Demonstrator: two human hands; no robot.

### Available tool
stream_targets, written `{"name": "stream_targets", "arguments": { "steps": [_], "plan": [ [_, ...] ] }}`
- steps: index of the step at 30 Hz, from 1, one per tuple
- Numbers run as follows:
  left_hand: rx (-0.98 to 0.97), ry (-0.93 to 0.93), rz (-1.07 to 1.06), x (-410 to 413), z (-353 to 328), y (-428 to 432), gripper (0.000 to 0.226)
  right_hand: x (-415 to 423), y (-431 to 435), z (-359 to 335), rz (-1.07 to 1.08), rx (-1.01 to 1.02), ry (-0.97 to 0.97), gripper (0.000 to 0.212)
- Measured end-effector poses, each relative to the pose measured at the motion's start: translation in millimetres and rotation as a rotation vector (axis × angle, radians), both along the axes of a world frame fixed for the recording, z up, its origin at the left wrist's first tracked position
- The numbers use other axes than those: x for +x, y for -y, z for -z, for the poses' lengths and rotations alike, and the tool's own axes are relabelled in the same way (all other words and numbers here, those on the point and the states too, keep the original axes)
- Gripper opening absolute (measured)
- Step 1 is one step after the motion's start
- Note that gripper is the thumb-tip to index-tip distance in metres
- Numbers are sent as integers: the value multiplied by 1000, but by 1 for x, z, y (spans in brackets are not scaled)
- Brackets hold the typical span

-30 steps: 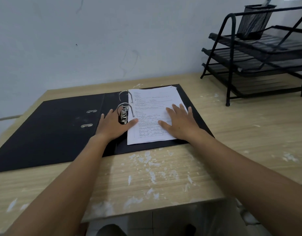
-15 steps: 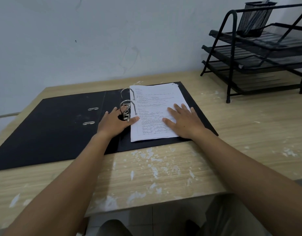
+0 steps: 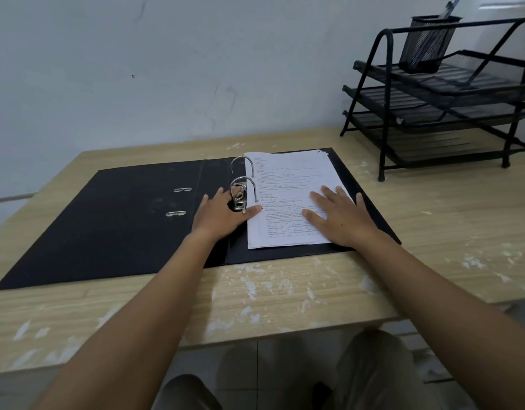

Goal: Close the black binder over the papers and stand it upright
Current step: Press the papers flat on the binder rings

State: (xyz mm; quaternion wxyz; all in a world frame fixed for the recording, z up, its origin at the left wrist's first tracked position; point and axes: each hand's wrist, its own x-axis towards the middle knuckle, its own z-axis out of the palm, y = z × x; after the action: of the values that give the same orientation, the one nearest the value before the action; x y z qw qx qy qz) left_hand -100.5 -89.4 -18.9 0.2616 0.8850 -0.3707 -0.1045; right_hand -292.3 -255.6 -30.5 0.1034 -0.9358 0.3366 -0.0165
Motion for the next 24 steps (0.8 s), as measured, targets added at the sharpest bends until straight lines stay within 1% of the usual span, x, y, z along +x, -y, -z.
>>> {"name": "stream_targets", "arguments": {
  "steps": [9, 14, 19, 21, 24],
  "plan": [
    [-36, -14, 0, -24, 3, -2, 82, -28, -1, 0, 7, 11, 29, 70],
    [-108, -36, -15, -24, 4, -6, 72, -26, -1, 0, -10, 12, 25, 69],
    [-95, -32, -7, -26, 3, -8, 69, -25, -2, -1, -1, 8, 41, 68],
    [-95, -14, 21, -28, 2, -11, 69, -25, -2, -2, -3, 8, 30, 68],
    [-53, 81, 106, -25, 3, -17, 71, -23, -1, -5, 1, 23, -2, 67]
  ]
}}
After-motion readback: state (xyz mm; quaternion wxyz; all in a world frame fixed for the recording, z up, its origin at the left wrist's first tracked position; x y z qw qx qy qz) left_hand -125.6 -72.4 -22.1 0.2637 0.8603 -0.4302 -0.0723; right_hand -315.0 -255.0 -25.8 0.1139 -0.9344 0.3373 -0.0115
